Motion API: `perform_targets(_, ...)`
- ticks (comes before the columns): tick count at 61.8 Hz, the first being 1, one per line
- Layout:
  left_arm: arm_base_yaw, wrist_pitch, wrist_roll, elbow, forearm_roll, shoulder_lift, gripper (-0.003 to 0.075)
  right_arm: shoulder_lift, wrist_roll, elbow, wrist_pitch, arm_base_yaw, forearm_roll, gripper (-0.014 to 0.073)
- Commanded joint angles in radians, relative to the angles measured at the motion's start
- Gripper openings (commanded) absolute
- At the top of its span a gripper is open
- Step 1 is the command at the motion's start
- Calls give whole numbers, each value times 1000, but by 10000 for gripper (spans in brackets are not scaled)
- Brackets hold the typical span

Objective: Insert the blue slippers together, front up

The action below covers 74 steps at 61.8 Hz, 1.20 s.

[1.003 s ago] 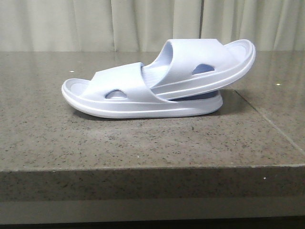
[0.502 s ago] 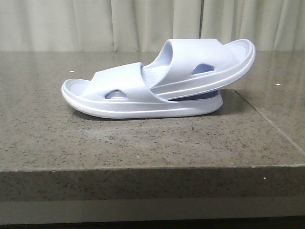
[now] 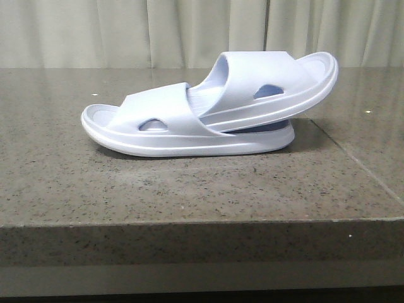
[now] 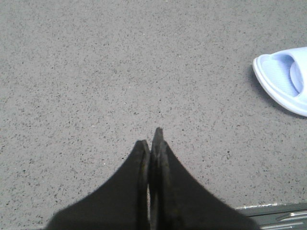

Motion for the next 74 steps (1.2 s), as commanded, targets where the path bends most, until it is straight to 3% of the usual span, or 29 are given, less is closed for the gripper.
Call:
perform_targets(1,24,-122,-17,27,-13,-45,-20,6,0,-20,-53,-3,12,-118)
perform_targets(22,166,-593,-20,431,-98,-362,-20,6,0,-20,-53,-3,12,-118)
perform_targets(47,180,-908,-20,744,-160,-524,-20,6,0,-20,-53,-3,12,-118)
perform_targets(74,179,-908,-20,742,-49,-524,-20,5,0,-20,-52,-3,12,-118)
